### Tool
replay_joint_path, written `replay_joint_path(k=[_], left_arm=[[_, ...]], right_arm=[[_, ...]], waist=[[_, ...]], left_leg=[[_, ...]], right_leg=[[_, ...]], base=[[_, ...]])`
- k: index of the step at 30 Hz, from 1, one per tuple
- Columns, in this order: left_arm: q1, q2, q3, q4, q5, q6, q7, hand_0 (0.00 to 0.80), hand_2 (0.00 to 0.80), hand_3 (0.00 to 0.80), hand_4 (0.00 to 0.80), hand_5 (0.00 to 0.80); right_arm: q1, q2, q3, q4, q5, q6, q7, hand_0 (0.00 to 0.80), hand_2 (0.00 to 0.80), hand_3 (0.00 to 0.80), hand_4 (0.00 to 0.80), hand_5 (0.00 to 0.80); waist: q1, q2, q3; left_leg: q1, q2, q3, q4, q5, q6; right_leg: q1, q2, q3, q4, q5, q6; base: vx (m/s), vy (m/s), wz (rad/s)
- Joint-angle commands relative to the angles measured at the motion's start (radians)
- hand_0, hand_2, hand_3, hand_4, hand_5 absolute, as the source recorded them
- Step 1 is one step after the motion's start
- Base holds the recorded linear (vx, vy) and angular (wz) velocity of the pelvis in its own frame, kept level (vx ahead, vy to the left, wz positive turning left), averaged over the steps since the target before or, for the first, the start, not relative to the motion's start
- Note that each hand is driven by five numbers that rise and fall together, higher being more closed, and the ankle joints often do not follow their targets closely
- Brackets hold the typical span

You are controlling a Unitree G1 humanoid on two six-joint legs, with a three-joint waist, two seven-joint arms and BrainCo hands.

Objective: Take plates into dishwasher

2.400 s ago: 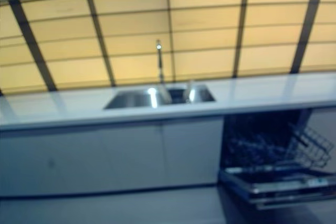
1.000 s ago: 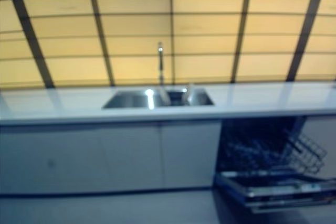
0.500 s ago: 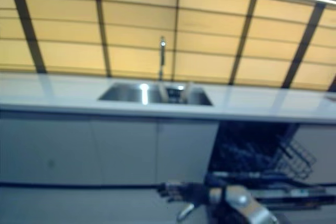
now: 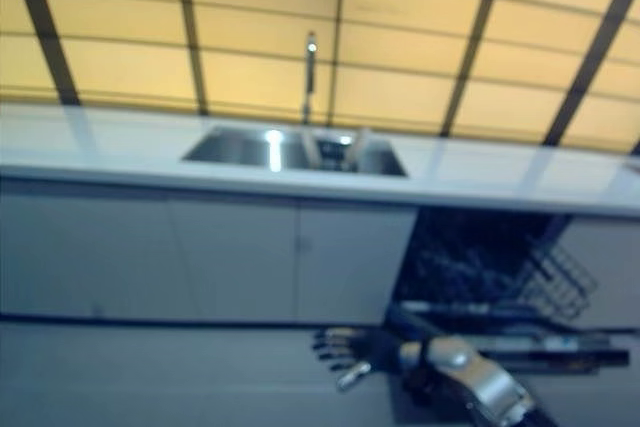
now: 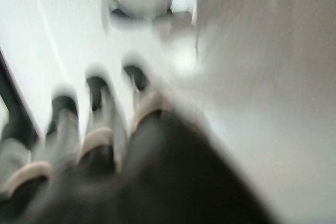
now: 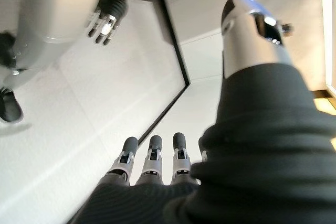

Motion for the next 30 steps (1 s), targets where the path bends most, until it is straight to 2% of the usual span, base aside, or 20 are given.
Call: replay_joint_path(k=[1, 4, 5, 6, 7, 9, 10, 12, 14, 15, 16, 17, 19, 20, 22, 23, 24, 27, 28, 30], left_arm=[[-0.050, 0.013, -0.014, 0.004, -0.024, -0.047, 0.010, 0.000, 0.000, 0.000, 0.000, 0.000], [-0.056, 0.020, -0.032, 0.012, 0.022, -0.059, -0.007, 0.000, 0.000, 0.000, 0.000, 0.000], [-0.056, 0.025, -0.040, 0.010, 0.030, -0.061, -0.017, 0.000, 0.000, 0.000, 0.000, 0.000], [-0.056, 0.025, -0.040, 0.010, 0.030, -0.061, -0.017, 0.000, 0.000, 0.000, 0.000, 0.000], [-0.056, 0.031, -0.038, 0.008, 0.034, -0.059, -0.028, 0.000, 0.000, 0.000, 0.000, 0.000], [-0.059, 0.038, -0.038, 0.011, 0.052, -0.050, -0.042, 0.000, 0.000, 0.000, 0.000, 0.000], [-0.058, 0.042, -0.039, 0.011, 0.066, -0.043, -0.050, 0.000, 0.000, 0.000, 0.000, 0.000], [-0.053, 0.048, -0.050, 0.009, 0.077, -0.021, -0.057, 0.000, 0.000, 0.000, 0.000, 0.000], [-0.054, 0.049, -0.056, 0.014, 0.079, -0.013, -0.066, 0.000, 0.000, 0.000, 0.000, 0.000], [-0.054, 0.050, -0.063, 0.017, 0.102, -0.009, -0.067, 0.000, 0.000, 0.000, 0.000, 0.000], [-0.055, 0.049, -0.069, 0.020, 0.119, -0.009, -0.067, 0.000, 0.000, 0.000, 0.000, 0.000], [-0.060, 0.043, -0.097, 0.031, 0.142, -0.028, -0.072, 0.000, 0.000, 0.000, 0.000, 0.000], [-0.073, 0.038, -0.120, 0.028, 0.123, -0.027, -0.065, 0.000, 0.000, 0.000, 0.000, 0.000], [-0.083, 0.038, -0.119, 0.009, 0.112, -0.016, -0.063, 0.000, 0.000, 0.000, 0.000, 0.000], [-0.090, 0.041, -0.116, 0.001, 0.114, -0.011, -0.065, 0.000, 0.000, 0.000, 0.000, 0.000], [-0.098, 0.043, -0.116, 0.002, 0.111, -0.018, -0.078, 0.000, 0.000, 0.000, 0.000, 0.000], [-0.106, 0.040, -0.115, -0.003, 0.093, -0.014, -0.093, 0.000, 0.000, 0.000, 0.000, 0.000], [-0.135, 0.029, -0.157, -0.015, 0.208, -0.046, -0.119, 0.000, 0.000, 0.000, 0.000, 0.000], [-0.142, 0.031, -0.193, -0.008, 0.212, -0.064, -0.121, 0.000, 0.000, 0.000, 0.000, 0.000], [-0.151, 0.038, -0.210, 0.007, 0.205, -0.067, -0.132, 0.000, 0.000, 0.000, 0.000, 0.000]], right_arm=[[-0.007, 0.019, -0.064, 0.002, 0.106, -0.052, -0.056, 0.000, 0.000, 0.000, 0.000, 0.000], [-0.054, 0.067, -0.107, 0.100, 0.144, -0.060, -0.139, 0.000, 0.000, 0.000, 0.000, 0.000], [-0.059, 0.085, -0.130, 0.126, 0.156, -0.060, -0.146, 0.000, 0.000, 0.000, 0.000, 0.000], [-0.059, 0.085, -0.130, 0.126, 0.156, -0.060, -0.146, 0.000, 0.000, 0.000, 0.000, 0.000], [-0.059, 0.095, -0.140, 0.140, 0.155, -0.069, -0.157, 0.000, 0.000, 0.000, 0.000, 0.000], [-0.060, 0.099, -0.145, 0.155, 0.152, -0.079, -0.175, 0.000, 0.000, 0.000, 0.000, 0.000], [-0.063, 0.095, -0.144, 0.158, 0.162, -0.082, -0.185, 0.000, 0.000, 0.000, 0.000, 0.000], [-0.066, 0.075, -0.155, 0.135, 0.193, -0.052, -0.197, 0.000, 0.000, 0.000, 0.000, 0.000], [-0.063, 0.063, -0.163, 0.123, 0.195, -0.043, -0.199, 0.000, 0.000, 0.000, 0.000, 0.000], [-0.056, 0.045, -0.173, 0.120, 0.205, -0.041, -0.196, 0.000, 0.000, 0.000, 0.000, 0.000], [-0.053, 0.035, -0.178, 0.121, 0.213, -0.043, -0.196, 0.000, 0.000, 0.000, 0.000, 0.000], [-0.028, 0.007, -0.207, 0.119, 0.225, -0.055, -0.203, 0.000, 0.000, 0.000, 0.000, 0.000], [-0.014, -0.014, -0.240, 0.106, 0.231, -0.051, -0.193, 0.000, 0.000, 0.000, 0.000, 0.000], [-0.018, -0.018, -0.246, 0.094, 0.221, -0.054, -0.213, 0.000, 0.000, 0.000, 0.000, 0.000], [-0.026, -0.021, -0.243, 0.091, 0.223, -0.058, -0.224, 0.000, 0.000, 0.000, 0.000, 0.000], [-0.025, -0.021, -0.253, 0.072, 0.241, -0.045, -0.256, 0.000, 0.000, 0.000, 0.000, 0.000], [-0.014, -0.022, -0.266, 0.066, 0.247, -0.045, -0.271, 0.000, 0.000, 0.000, 0.000, 0.000], [0.007, -0.011, -0.276, 0.062, 0.246, -0.089, -0.300, 0.000, 0.000, 0.000, 0.000, 0.000], [0.006, -0.012, -0.276, 0.055, 0.254, -0.102, -0.324, 0.000, 0.000, 0.000, 0.000, 0.000], [0.007, -0.013, -0.285, 0.052, 0.271, -0.109, -0.359, 0.000, 0.000, 0.000, 0.000, 0.000]], waist=[[-0.006, -0.024, -0.087], [0.000, -0.026, -0.104], [0.003, -0.030, -0.114], [0.003, -0.030, -0.114], [0.001, -0.018, -0.118], [-0.013, 0.008, -0.111], [-0.025, 0.020, -0.104], [-0.059, 0.036, -0.090], [-0.077, 0.034, -0.082], [-0.102, 0.028, -0.074], [-0.117, 0.024, -0.069], [-0.171, 0.018, -0.062], [-0.199, 0.035, -0.053], [-0.200, 0.028, -0.048], [-0.200, 0.017, -0.048], [-0.207, 0.001, -0.047], [-0.210, 0.001, -0.041], [-0.204, -0.015, -0.027], [-0.205, -0.018, -0.024], [-0.214, -0.015, -0.018]], left_leg=[[-0.059, -0.043, 0.019, 0.026, 0.010, 0.091], [-0.048, -0.056, 0.020, 0.029, -0.011, 0.115], [-0.041, -0.074, 0.019, 0.019, -0.017, 0.134], [-0.041, -0.074, 0.019, 0.019, -0.017, 0.134], [-0.022, -0.077, 0.024, 0.009, -0.025, 0.146], [0.012, -0.072, 0.016, 0.000, -0.035, 0.153], [0.042, -0.072, 0.002, -0.014, -0.037, 0.153], [0.113, -0.072, -0.038, -0.062, -0.028, 0.142], [0.144, -0.077, -0.061, -0.077, -0.033, 0.139], [0.187, -0.086, -0.095, -0.099, -0.047, 0.137], [0.208, -0.091, -0.114, -0.109, -0.057, 0.136], [0.263, -0.108, -0.179, -0.124, -0.100, 0.143], [0.299, -0.099, -0.223, -0.113, -0.132, 0.144], [0.301, -0.102, -0.237, -0.079, -0.167, 0.145], [0.291, -0.107, -0.232, -0.045, -0.194, 0.147], [0.281, -0.098, -0.195, 0.026, -0.235, 0.139], [0.304, -0.077, -0.182, 0.025, -0.245, 0.128], [0.289, -0.055, -0.167, 0.004, -0.229, 0.121], [0.277, -0.050, -0.163, -0.009, -0.217, 0.116], [0.277, -0.041, -0.147, -0.033, -0.207, 0.113]], right_leg=[[0.087, -0.098, -0.180, -0.011, 0.109, 0.112], [0.076, -0.112, -0.198, 0.067, 0.134, 0.122], [0.066, -0.127, -0.201, 0.146, 0.191, 0.144], [0.066, -0.127, -0.201, 0.146, 0.191, 0.144], [0.013, -0.160, -0.219, 0.291, 0.270, 0.161], [-0.082, -0.158, -0.219, 0.446, 0.305, 0.161], [-0.148, -0.148, -0.215, 0.475, 0.317, 0.159], [-0.258, -0.114, -0.229, 0.391, 0.282, 0.144], [-0.291, -0.109, -0.228, 0.313, 0.282, 0.141], [-0.331, -0.109, -0.220, 0.180, 0.300, 0.143], [-0.350, -0.105, -0.207, 0.107, 0.313, 0.146], [-0.423, -0.095, -0.121, -0.089, 0.401, 0.173], [-0.462, -0.080, -0.090, -0.149, 0.408, 0.177], [-0.451, -0.080, -0.081, -0.109, 0.392, 0.165], [-0.430, -0.083, -0.071, -0.091, 0.384, 0.158], [-0.403, -0.092, -0.063, -0.025, 0.382, 0.153], [-0.397, -0.096, -0.084, 0.010, 0.368, 0.150], [-0.366, -0.090, -0.082, -0.016, 0.363, 0.146], [-0.366, -0.089, -0.084, -0.020, 0.362, 0.149], [-0.374, -0.091, -0.088, -0.016, 0.357, 0.153]], base=[[0.334, 0.115, -0.70], [0.256, 0.130, -0.36], [0.154, 0.095, 0.00], [0.223, 0.170, 0.01], [0.202, 0.168, -0.03], [0.261, 0.190, -0.01], [0.271, 0.101, 0.19], [0.290, 0.003, 0.17], [0.229, -0.082, 0.18], [0.289, -0.131, 0.30], [0.561, -0.221, 0.33], [0.520, -0.187, 0.63], [0.414, -0.174, 1.14], [0.193, -0.137, 0.99], [0.224, -0.160, 0.57], [0.420, -0.246, 0.57], [0.450, -0.286, 0.70], [0.164, -0.179, 0.57], [0.137, -0.086, 0.23], [0.169, -0.013, -0.10]])
